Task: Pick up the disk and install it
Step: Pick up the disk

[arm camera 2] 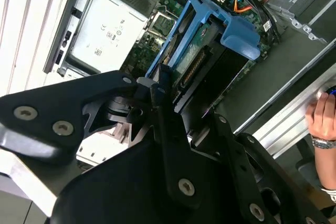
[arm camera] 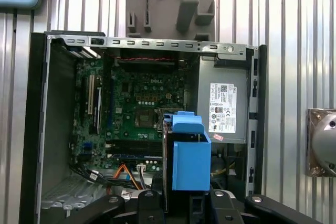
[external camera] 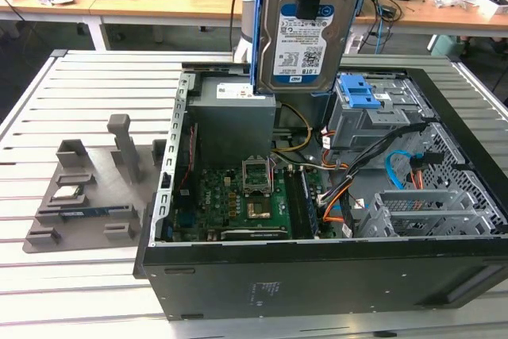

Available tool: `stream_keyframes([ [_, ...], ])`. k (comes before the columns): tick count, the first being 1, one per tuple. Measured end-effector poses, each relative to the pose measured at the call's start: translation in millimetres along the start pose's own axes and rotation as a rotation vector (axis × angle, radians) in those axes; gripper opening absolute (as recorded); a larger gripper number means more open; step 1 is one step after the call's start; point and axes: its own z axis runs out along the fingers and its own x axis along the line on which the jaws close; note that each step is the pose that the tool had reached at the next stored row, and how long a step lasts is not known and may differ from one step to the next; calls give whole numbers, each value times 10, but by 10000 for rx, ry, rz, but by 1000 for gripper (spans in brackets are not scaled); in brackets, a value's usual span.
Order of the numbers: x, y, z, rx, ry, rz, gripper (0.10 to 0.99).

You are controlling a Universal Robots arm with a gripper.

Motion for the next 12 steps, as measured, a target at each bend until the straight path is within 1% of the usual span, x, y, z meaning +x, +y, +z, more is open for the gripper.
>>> stream_keyframes([
  [12, 174, 5, 0, 0, 0, 0, 349],
])
